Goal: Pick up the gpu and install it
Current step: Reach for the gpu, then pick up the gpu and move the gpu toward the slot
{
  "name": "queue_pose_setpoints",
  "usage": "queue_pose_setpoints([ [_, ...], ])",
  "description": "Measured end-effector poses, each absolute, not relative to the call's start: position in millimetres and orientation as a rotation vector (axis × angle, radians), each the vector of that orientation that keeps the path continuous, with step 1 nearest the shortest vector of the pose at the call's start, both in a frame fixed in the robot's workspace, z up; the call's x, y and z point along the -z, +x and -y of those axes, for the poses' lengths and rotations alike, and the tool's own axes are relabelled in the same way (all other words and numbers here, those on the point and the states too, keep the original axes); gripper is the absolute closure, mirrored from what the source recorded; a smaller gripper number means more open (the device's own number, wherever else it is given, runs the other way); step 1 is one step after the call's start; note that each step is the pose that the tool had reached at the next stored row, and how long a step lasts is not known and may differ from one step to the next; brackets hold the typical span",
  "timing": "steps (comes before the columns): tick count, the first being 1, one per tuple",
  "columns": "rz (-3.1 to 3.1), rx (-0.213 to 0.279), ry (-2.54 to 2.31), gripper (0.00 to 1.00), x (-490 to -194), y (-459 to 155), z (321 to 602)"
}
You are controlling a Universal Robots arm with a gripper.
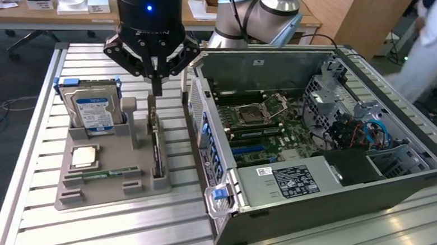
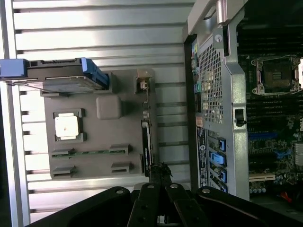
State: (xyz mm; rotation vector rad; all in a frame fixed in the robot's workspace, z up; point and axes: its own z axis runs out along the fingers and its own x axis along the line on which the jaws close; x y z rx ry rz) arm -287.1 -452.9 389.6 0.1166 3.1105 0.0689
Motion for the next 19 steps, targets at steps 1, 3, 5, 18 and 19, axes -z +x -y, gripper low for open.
queue_pose_setpoints([
  [1, -3.111, -0.069, 0.116, 0.89, -389.7, -287.7, 453.1],
  [3, -3.111, -0.069, 0.116, 0.89, -389.6, -289.8, 453.7],
  [5, -3.111, -0.069, 0.116, 0.89, -389.5, -292.6, 454.1],
  [18, -3.111, -0.069, 0.116, 0.89, -389.5, -295.4, 454.7],
  [19, -3.111, -0.069, 0.116, 0.89, -389.4, -295.4, 454.6],
])
